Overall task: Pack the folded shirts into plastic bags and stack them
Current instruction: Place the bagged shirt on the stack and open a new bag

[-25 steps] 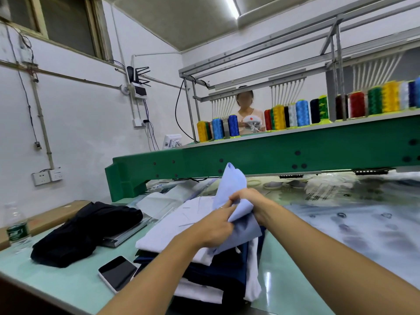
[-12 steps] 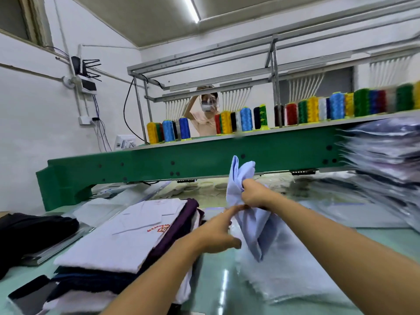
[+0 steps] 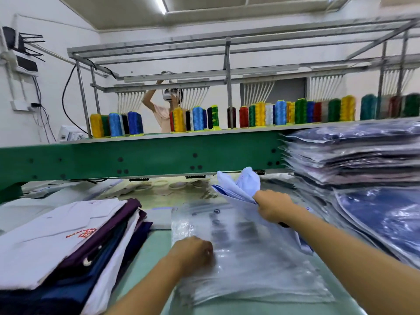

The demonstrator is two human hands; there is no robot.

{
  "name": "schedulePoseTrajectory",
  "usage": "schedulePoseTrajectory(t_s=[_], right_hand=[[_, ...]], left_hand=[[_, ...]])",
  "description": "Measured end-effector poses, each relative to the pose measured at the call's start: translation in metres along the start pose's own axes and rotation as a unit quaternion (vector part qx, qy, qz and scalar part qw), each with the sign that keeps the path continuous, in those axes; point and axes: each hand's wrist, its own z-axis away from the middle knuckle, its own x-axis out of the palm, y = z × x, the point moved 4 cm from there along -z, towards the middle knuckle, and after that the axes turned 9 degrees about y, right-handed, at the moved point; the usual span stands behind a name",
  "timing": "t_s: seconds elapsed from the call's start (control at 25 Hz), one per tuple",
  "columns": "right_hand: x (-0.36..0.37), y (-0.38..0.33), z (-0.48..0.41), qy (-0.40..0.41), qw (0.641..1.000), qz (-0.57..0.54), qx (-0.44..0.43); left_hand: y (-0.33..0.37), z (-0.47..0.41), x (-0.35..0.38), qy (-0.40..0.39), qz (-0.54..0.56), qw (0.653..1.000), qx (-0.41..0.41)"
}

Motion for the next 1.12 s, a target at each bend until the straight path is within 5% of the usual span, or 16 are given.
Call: schedulePoseTrajectory(t_s=[0.12, 0.32, 0.6, 0.8, 1.12], right_hand=[[0.01, 0.021, 0.006, 0.014, 1.0, 0.014, 0.002], [0.024, 0.038, 0.008, 0.046, 0.998, -0.035, 0.026], [0.015, 0.048, 0.008, 0.09, 0.992, -0.084, 0.03], [-0.007, 0.048, 0.004, 0.138, 0.986, -0.096, 0.0], [-0.006, 0.075, 0.011, 0.151, 0.971, -0.185, -0.033]], left_hand=[[0.003, -0.005, 0.002, 0.001, -0.08, 0.996, 0.045], [-0.009, 0.006, -0.004, -0.007, -0.005, 0.997, 0.075], [-0.012, -0.003, -0.002, 0.0, -0.124, 0.991, 0.058], [0.006, -0.022, -0.01, 0.093, 0.024, 0.995, 0.001], [0.005, -0.074, -0.013, 0.095, 0.228, 0.964, -0.104]])
